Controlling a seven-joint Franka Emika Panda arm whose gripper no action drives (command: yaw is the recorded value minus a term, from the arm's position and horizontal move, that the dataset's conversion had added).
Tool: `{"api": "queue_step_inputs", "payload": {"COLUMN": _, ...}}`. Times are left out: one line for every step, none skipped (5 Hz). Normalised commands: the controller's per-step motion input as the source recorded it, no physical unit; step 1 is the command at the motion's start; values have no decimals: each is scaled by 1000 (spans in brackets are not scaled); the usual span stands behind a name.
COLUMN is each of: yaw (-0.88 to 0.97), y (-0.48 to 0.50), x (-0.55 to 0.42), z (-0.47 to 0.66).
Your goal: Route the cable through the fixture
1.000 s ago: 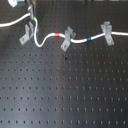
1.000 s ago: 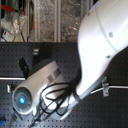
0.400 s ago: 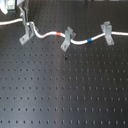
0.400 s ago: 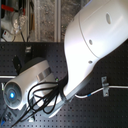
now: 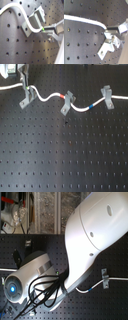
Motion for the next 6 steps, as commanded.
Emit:
{"api": "queue_step_inputs", "payload": {"yaw": 17, "y": -380, "x": -36, "z": 80}}
{"api": "queue_step_inputs", "payload": {"yaw": 191, "y": -524, "x": -238, "z": 18}}
{"api": "queue_step_inputs", "payload": {"yaw": 200, "y": -268, "x": 26, "z": -241}}
{"api": "queue_step_inputs", "payload": {"yaw": 228, "y": -158, "x": 151, "z": -511}}
{"api": "queue_step_inputs", "payload": {"yaw": 137, "y": -34, "x": 194, "z": -414}}
{"api": "queue_step_inputs", "payload": {"yaw": 66, "y": 118, "x": 236, "z": -289}}
